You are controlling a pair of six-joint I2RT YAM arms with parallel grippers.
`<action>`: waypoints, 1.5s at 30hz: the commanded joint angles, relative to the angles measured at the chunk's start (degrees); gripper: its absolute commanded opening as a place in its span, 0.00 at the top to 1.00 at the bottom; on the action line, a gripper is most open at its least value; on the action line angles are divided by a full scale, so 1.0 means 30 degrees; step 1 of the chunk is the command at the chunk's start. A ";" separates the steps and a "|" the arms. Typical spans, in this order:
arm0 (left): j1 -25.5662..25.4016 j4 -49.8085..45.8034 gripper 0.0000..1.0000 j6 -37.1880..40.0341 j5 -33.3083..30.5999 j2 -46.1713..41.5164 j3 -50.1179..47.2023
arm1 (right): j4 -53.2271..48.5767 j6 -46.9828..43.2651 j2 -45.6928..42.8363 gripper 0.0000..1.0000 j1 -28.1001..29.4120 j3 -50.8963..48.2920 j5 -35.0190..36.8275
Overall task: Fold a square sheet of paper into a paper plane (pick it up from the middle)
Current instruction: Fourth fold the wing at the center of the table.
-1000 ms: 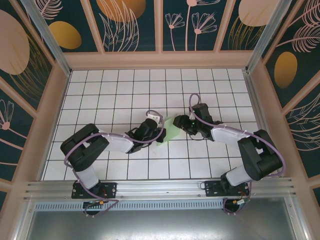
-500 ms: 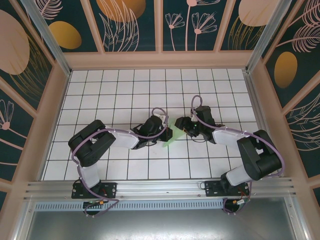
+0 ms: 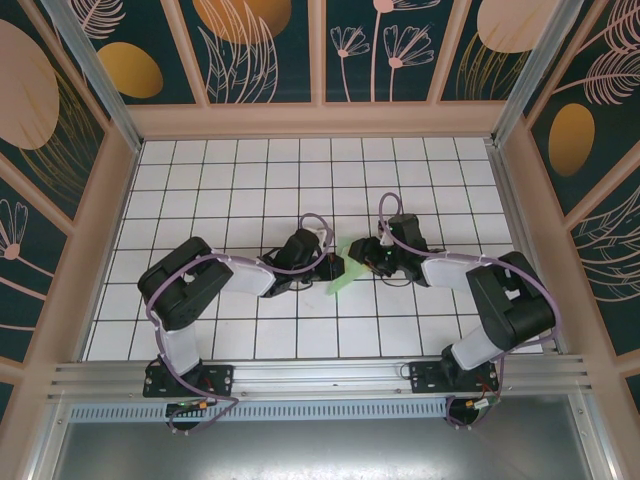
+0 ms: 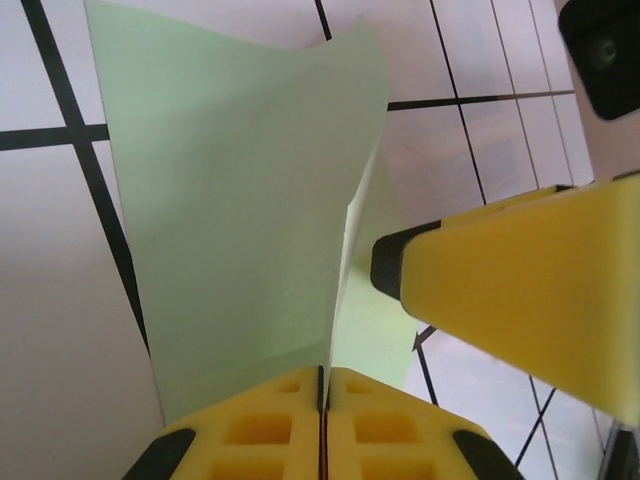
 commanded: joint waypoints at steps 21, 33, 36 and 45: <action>0.0467 0.2414 0.77 -0.0480 0.2113 0.0914 -0.0509 | 0.0185 -0.0084 0.1740 0.53 -0.0090 0.0421 -0.0165; 0.0631 0.1069 0.70 -0.0387 -0.0602 -0.2643 -0.2445 | -0.1621 -0.0443 0.2136 0.53 -0.0061 0.0794 0.1222; 0.0648 0.1294 0.73 -0.0661 -0.1129 -0.3479 -0.2784 | -0.2094 -0.0562 0.2253 0.54 -0.0017 0.0902 0.1749; 0.0150 0.3113 0.79 -0.1317 0.0470 -0.2883 -0.2213 | -0.3085 -0.0741 0.2923 0.55 0.0320 0.1384 0.2625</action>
